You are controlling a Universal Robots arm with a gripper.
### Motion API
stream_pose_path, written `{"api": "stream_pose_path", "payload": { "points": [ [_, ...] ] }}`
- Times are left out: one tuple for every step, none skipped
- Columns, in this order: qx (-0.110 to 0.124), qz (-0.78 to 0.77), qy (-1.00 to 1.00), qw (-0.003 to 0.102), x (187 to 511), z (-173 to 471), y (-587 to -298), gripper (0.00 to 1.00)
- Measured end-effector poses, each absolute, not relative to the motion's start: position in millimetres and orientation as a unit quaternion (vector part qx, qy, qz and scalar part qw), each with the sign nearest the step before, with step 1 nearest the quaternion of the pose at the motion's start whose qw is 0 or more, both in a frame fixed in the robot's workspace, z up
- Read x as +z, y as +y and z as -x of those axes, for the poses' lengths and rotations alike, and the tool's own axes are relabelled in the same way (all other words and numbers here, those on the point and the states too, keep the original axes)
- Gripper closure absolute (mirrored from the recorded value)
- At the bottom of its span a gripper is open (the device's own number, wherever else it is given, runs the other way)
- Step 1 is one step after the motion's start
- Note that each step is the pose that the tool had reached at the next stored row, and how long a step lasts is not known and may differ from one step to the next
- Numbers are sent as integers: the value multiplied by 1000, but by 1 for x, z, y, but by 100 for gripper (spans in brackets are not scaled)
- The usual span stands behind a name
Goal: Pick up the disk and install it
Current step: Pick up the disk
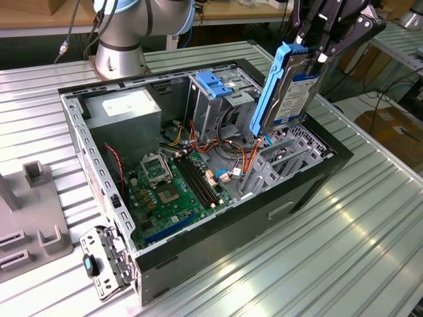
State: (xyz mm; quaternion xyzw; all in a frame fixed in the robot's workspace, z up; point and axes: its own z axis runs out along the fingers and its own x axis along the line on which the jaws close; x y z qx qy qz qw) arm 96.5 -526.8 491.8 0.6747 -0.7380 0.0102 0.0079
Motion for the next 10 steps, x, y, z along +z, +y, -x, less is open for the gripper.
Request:
{"api": "stream_pose_path", "payload": {
  "points": [
    [10,-675,-738,8,492,-97,-529,65],
    [10,-675,-738,8,492,-97,-532,65],
    [10,-675,-738,8,492,-97,-535,65],
    [10,-675,-738,8,492,-97,-537,65],
    [10,-675,-738,8,492,-97,-540,65],
    [10,-675,-738,8,492,-97,-541,65],
    [10,-675,-738,8,492,-97,-542,65],
    [10,-675,-738,8,492,-97,-543,65],
    [10,-675,-738,8,492,-97,-543,65],
    [10,-675,-738,8,492,-97,-543,65]
  ]
}}
